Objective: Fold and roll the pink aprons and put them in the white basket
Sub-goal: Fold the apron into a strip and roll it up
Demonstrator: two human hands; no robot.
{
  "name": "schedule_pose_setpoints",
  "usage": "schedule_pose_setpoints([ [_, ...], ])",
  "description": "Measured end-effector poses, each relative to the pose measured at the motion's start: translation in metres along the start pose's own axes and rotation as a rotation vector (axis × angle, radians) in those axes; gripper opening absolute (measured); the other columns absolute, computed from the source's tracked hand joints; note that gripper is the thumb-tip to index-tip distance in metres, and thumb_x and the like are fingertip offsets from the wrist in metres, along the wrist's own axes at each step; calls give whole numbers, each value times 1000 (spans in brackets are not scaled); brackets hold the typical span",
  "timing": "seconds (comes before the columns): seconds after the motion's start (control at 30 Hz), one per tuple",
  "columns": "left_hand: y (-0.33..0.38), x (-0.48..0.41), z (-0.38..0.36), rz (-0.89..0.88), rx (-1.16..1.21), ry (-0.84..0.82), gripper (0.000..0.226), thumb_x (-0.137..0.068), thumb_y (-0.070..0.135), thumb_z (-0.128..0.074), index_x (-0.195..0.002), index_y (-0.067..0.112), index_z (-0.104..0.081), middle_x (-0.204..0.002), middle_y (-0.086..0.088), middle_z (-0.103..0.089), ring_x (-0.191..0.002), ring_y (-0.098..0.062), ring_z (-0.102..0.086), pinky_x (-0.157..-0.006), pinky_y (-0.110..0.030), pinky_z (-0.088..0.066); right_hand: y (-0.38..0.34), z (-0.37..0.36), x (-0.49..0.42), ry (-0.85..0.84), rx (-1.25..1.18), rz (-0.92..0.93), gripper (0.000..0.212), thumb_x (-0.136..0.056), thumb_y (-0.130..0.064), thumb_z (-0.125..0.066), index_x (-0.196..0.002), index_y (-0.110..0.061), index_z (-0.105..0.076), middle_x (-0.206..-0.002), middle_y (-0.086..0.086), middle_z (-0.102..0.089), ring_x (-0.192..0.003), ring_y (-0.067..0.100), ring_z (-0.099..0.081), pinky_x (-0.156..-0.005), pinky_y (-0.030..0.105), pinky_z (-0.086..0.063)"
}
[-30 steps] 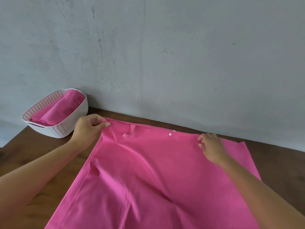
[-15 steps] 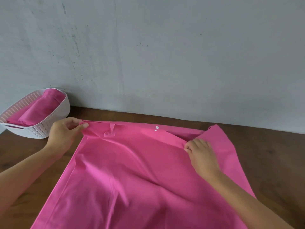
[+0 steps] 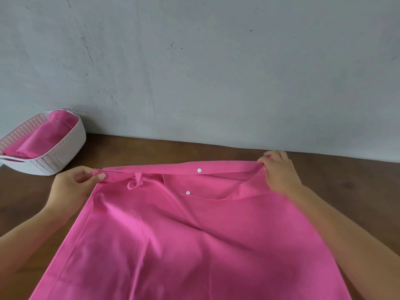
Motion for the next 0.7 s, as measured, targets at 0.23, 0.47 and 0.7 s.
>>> schedule_pose_setpoints([
  [0.23,-3,5,0,43,-6,28,4,-89,20,-76,-87,16,-76,-91,-1,-76,-81,-20,-69,-79,-34,-53,22,-3,-21,-236,222,41,25,-85,-18,-58,-106,-30,-64,-157,4,-31,-147,25,-13,-116,43,-21],
  [0.47,2,0,10,53,-47,50,5,-89,23,-78,-88,19,-76,-87,-1,-77,-84,-27,-71,-84,-44,-56,23,21,-8,-84,313,119,6,-95,-26,-58,-101,-26,-55,-136,1,-50,-134,23,-36,-105,40,-36],
  [0.7,15,-2,25,12,-79,49,3,-87,22,-78,-87,21,-76,-73,9,-75,-77,-23,-68,-69,-23,-57,36,69,31,187,292,120,30,-79,8,-65,-92,-15,-52,-76,3,-58,-73,24,-46,-65,35,-33],
])
Point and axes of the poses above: each hand's wrist, its own x-axis away from the middle knuckle, its own z-axis out of the back of the hand, y = z × x, the point moved 9 cm from there along -x, towards the middle knuckle
